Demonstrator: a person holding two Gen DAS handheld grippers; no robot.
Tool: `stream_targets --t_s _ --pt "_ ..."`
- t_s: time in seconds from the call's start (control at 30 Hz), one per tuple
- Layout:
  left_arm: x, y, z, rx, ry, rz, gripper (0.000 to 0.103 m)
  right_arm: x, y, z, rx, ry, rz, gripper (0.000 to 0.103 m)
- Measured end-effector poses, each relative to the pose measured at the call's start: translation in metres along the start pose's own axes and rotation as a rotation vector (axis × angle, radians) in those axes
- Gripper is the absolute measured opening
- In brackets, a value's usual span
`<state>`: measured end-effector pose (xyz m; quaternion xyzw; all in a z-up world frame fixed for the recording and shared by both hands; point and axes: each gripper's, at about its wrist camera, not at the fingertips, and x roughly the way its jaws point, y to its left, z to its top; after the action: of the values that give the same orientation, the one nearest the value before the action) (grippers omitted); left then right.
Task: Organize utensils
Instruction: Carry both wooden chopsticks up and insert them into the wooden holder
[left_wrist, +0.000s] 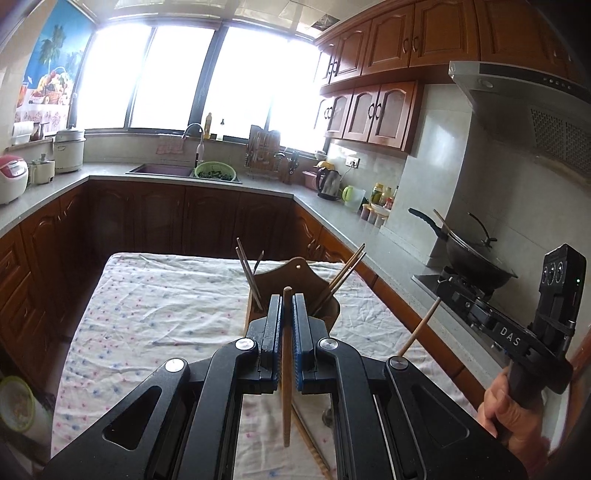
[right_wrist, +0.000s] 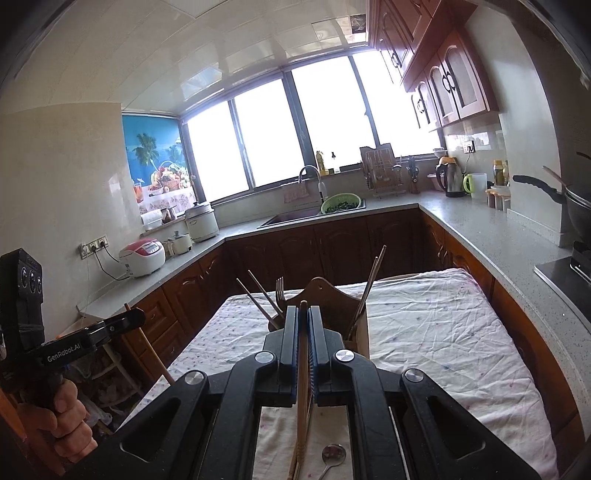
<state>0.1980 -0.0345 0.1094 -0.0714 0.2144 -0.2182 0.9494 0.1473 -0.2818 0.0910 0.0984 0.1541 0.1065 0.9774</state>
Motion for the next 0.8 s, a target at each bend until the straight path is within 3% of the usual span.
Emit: stream_targets --t_s 0.33,0.8 --pt "0.023 0.001 0.044 0.02 -0.105 0.011 0.004 0.011 -0.004 0.042 -0.028 -0.118 -0.033 0.004" --pt "0.081 0.003 0.101 0.028 -0.181 0.048 0.004 0.056 -0.023 0.091 -0.022 -0.21 -0.069 0.005"
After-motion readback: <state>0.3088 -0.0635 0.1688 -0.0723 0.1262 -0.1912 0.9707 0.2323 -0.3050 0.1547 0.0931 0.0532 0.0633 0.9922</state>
